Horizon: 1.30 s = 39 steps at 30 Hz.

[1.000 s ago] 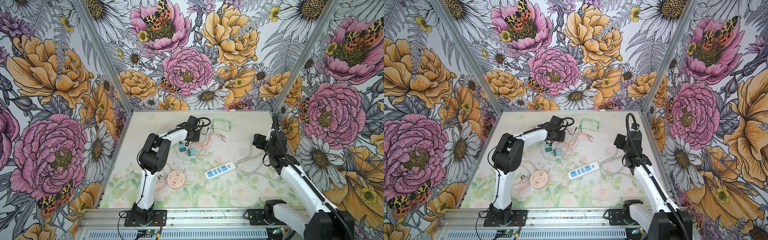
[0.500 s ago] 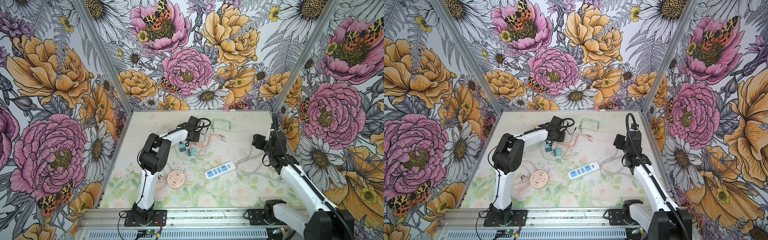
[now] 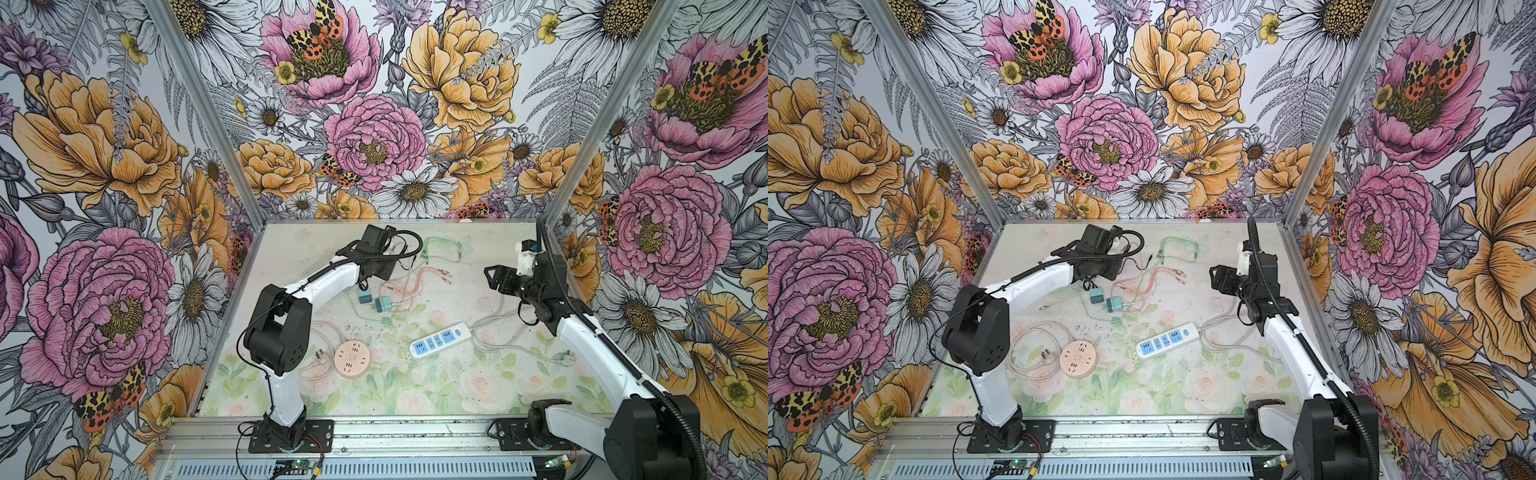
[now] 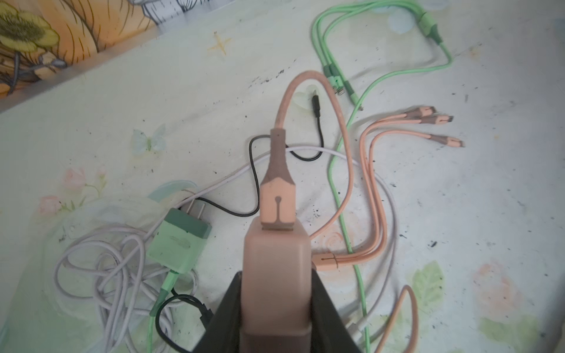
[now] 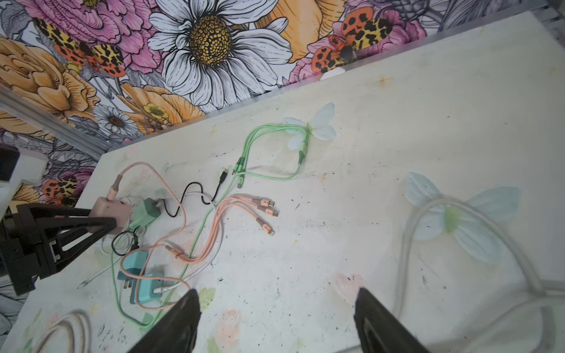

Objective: Insert the plug
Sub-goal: 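Lift the pink plug with the left gripper toward the right gripper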

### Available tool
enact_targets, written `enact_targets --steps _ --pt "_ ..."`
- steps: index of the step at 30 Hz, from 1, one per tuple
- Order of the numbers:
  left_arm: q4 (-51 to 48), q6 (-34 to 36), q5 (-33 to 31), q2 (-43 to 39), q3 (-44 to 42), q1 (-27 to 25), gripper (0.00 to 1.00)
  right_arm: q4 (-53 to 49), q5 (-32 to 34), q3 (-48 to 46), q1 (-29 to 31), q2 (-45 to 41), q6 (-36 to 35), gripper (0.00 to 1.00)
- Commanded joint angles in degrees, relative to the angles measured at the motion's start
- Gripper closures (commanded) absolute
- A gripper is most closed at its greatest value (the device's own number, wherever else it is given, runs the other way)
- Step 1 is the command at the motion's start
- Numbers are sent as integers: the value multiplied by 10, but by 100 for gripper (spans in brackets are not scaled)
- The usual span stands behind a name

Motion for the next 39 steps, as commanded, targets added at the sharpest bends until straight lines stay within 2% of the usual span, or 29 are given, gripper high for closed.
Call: enact_targets --steps 1,6,9,19,23,27,33,37,39 --pt "35 74 70 -45 -38 -5 85 1 -77 21 6 -6 5 20" --pt "84 87 111 -107 -92 -5 84 2 -119 23 9 -26 14 20" --pt "91 91 169 -137 -106 -5 84 2 -149 21 17 -37 7 21" --pt "-17 96 360 -188 -80 0 83 1 -239 8 52 -80 -47 22" --pt "-42 80 388 -197 -80 6 83 2 -256 7 68 -86 -63 22" --pt "-50 49 384 -213 -82 3 85 1 -238 10 84 -91 -73 21" --pt "-51 30 452 -263 -99 -4 88 1 -241 20 111 -83 -87 21" --pt "-70 20 526 -277 -101 -5 86 0 -250 32 128 -65 -102 21" --pt "-80 12 526 -279 -103 -5 86 1 -264 40 135 -57 -105 22"
